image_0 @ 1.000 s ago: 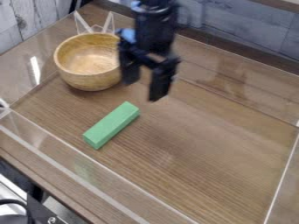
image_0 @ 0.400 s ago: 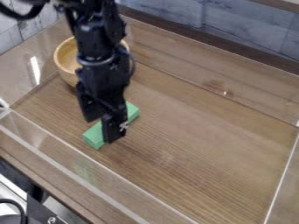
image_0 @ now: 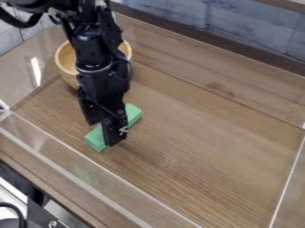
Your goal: Put green object into wooden bowl
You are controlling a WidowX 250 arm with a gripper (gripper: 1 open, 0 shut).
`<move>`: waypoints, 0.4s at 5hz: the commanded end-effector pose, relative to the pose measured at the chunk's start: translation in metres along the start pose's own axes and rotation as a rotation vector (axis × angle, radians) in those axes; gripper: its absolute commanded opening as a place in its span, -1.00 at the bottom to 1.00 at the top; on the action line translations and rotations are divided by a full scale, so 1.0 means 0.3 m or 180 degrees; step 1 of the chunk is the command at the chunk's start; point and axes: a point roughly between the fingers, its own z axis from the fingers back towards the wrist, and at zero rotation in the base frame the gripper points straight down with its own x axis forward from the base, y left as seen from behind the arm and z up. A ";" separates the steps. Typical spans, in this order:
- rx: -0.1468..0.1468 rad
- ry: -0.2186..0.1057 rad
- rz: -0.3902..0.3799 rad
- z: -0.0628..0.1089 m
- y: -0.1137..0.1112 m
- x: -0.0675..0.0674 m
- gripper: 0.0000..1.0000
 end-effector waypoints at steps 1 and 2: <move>0.0055 -0.0109 0.0138 -0.008 0.007 0.038 1.00; 0.0066 -0.0132 0.0280 -0.031 -0.004 0.060 1.00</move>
